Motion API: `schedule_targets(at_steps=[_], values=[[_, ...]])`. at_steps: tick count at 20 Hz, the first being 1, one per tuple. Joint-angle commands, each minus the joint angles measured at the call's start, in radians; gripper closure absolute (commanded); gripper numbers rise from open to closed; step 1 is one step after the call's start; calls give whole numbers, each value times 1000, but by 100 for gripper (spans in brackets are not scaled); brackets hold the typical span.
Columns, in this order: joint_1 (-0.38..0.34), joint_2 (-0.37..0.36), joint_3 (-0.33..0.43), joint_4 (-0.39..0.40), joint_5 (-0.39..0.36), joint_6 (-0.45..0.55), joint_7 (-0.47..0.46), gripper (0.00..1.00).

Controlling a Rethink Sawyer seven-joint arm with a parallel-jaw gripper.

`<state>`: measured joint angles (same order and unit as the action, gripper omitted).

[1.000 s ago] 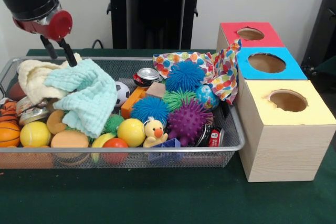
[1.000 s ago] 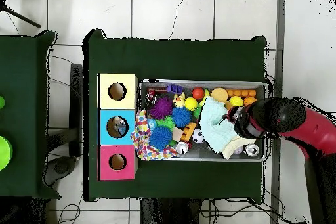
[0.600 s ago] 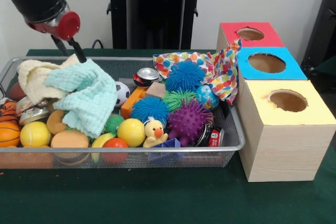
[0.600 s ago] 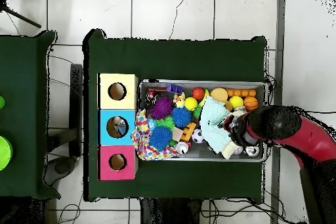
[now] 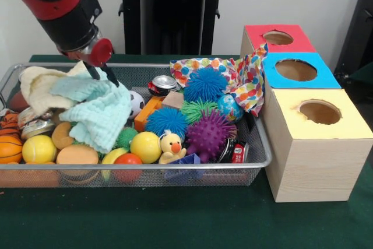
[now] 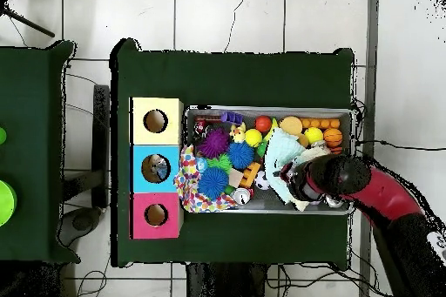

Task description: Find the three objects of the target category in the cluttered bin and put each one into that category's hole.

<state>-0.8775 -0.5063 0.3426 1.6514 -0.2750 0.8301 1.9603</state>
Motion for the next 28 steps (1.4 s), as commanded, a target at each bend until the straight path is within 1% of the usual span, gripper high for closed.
schedule_targets(at_steps=[1,3,5,7,9,12,15,20,21,24,25,28], values=[[-1,101,-24,56,-21,-146,61,0],[5,99,-37,32,-39,-164,53,0],[12,81,-49,-14,-53,-131,23,0],[21,46,-60,-56,-66,-90,-4,0],[40,-14,-76,-100,-84,-39,-30,0],[64,-55,-86,-152,-109,14,-64,0],[77,-64,-86,-190,-125,38,-84,0],[86,-69,-78,-219,-143,62,-101,0],[83,-67,-73,-219,-144,67,-107,100],[22,-77,-17,-115,-103,-129,-69,100],[19,-74,-12,-100,-96,-145,-57,100],[31,-53,-10,-91,-97,-145,-44,100]])
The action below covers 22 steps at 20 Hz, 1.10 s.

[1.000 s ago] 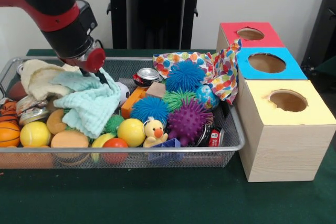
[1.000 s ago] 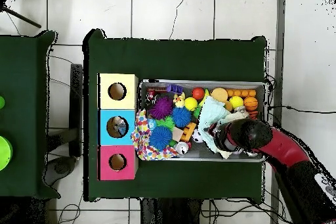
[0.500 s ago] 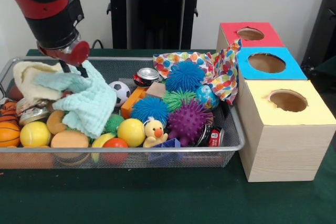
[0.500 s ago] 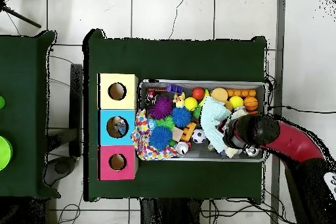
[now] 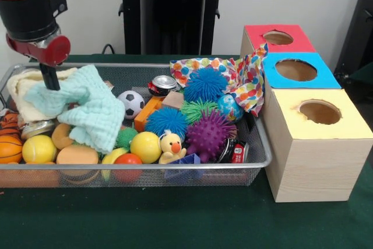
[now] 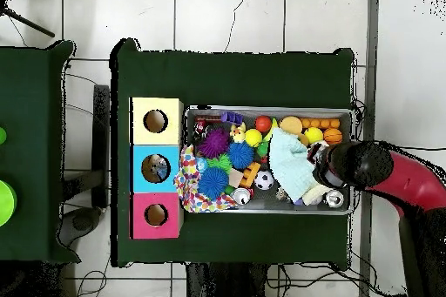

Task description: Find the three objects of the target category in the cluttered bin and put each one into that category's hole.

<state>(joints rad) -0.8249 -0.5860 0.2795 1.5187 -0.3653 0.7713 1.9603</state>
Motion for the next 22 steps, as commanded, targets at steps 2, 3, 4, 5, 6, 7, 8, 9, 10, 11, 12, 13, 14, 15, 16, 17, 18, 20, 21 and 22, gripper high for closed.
schedule_targets(at_steps=[2,3,4,5,6,7,8,9,10,11,12,13,14,15,16,17,18,20,21,22], values=[[-9,26,46,52,1,-101,-11,100],[-5,25,44,60,6,-110,3,100],[-3,25,45,68,11,-120,14,100],[0,17,46,86,16,-132,25,100],[2,13,47,99,21,-137,31,100],[4,8,48,111,26,-143,37,100],[6,8,47,116,29,-144,38,100],[8,7,47,121,33,-146,39,100],[10,11,46,123,36,-144,40,100],[13,18,43,123,38,-143,43,100],[12,29,44,127,42,-150,46,100],[10,41,45,127,43,-156,47,100],[7,55,44,131,48,-159,50,100],[6,68,44,134,50,-165,54,100],[3,82,45,141,54,-175,60,100],[-3,91,48,146,57,-188,62,100],[-7,101,51,153,61,-202,65,100],[-9,102,52,156,61,-212,56,0],[-15,103,58,166,59,-242,61,0],[-21,103,63,176,58,-273,66,0]])
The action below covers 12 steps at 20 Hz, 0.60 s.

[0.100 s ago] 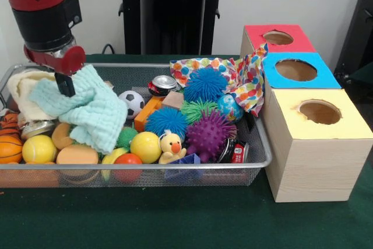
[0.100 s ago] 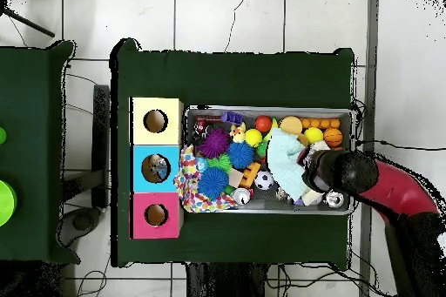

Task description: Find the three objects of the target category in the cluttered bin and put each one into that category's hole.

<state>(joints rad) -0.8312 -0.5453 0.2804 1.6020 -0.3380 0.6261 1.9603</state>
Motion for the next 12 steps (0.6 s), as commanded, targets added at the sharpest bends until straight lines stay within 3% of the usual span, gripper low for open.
schedule_targets(at_steps=[1,3,12], values=[[-21,63,68,102,29,-158,71,0],[-12,59,63,83,21,-123,44,0],[83,-118,-14,-111,-20,283,-105,0]])
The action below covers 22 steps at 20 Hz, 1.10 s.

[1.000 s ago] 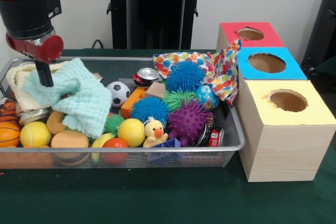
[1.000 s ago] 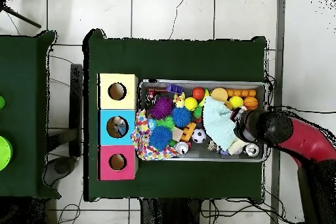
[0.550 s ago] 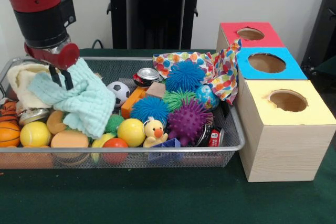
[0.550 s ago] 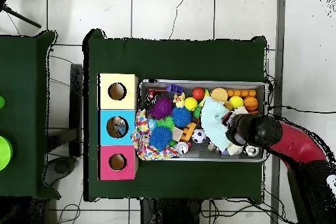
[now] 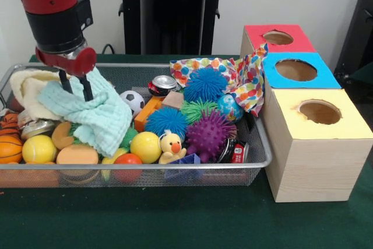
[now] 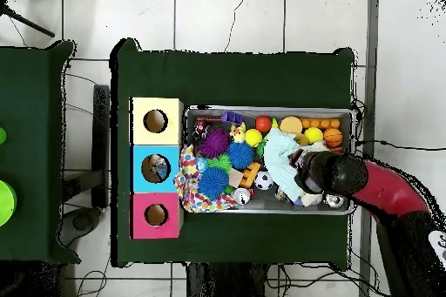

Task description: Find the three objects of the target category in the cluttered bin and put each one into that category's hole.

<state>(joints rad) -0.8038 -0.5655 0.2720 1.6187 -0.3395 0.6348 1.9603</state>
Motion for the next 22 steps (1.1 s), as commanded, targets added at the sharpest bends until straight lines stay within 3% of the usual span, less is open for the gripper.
schedule_targets(at_steps=[1,3,7,13,17,22], values=[[67,-109,-11,-164,-35,317,-125,0],[92,-119,-18,-238,-74,396,-163,0],[101,-81,-18,-235,-85,374,-99,0],[49,121,35,-29,4,-3,83,0],[19,183,55,29,73,-86,109,0],[27,194,37,43,109,-118,97,0]])
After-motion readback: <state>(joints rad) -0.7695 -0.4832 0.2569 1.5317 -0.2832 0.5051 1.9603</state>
